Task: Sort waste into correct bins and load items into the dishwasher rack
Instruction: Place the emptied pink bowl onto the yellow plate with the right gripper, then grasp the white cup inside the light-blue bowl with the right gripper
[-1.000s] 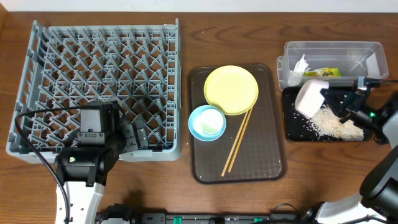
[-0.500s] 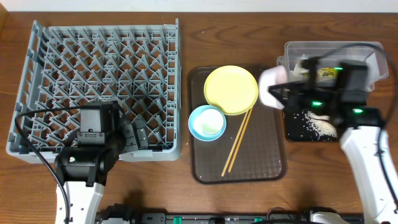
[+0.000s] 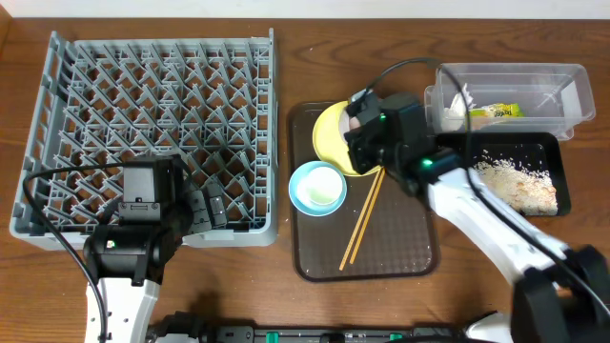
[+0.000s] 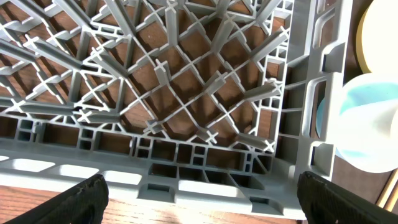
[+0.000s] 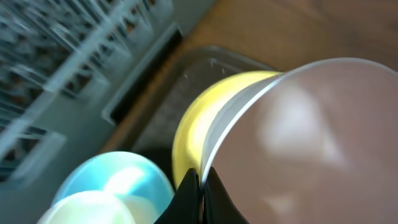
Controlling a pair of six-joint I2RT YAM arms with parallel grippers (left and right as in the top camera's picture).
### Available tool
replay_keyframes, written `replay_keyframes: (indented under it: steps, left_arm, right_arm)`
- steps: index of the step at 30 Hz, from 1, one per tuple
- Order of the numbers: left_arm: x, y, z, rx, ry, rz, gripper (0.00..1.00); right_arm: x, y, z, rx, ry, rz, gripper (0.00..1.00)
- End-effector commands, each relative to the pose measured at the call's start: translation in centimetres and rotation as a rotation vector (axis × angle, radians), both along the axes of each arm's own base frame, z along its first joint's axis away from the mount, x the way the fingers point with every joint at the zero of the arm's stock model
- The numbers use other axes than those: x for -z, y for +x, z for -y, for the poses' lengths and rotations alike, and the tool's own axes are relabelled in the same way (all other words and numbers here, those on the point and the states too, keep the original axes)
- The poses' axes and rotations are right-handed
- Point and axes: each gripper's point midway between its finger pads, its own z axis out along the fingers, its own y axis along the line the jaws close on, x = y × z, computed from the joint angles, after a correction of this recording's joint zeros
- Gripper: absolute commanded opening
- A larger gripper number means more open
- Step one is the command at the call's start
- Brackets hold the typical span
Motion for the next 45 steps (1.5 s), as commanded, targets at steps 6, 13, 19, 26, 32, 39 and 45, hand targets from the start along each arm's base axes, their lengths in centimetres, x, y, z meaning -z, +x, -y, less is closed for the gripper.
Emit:
replay_keyframes:
  steps: [6,13,19,26,32,39,45]
  left_arm:
    - [-0.9,0.4,0.0,-0.007,-0.005,0.023,0.98]
    - [-0.9,0.4,0.0,-0.006,-0.005,0.023,0.98]
    - [-0.9,0.4,0.1,-0.006,-0.005,0.024,0.98]
    - [-0.9,0.4,0.1,-0.006,-0.005,0.024,0.98]
    - [-0.9,0.4,0.1,-0.006,-0.005,0.024,0.98]
    - [-0.9,0.4,0.1,-0.006,-0.005,0.023,0.98]
    - [-0.9,0.4,0.1,-0.006,-0.005,0.023,0.98]
  right_arm:
    - [4.5,0.5,-0.3,0.001,-0.081,-0.052,0.09]
    - [2.5,-0.5,-1.7,-0.071,0.004,-0.052,0.41]
    - [-3.1,-1.9,-1.7,-0.091,0.078,0.011,0.42]
    - [-3.4,-4.4,-1.2,-0.088,0.079,-0.070,0.40]
    - [0.5,-6.4,-1.6,-0.058,0.042,-0.251,0.31]
    - [2.1,-7.3,-2.6,-0.080,0.013,-0.287,0.30]
    - [2.6,-7.3,-2.5,-0.068,0.003,-0.299,0.30]
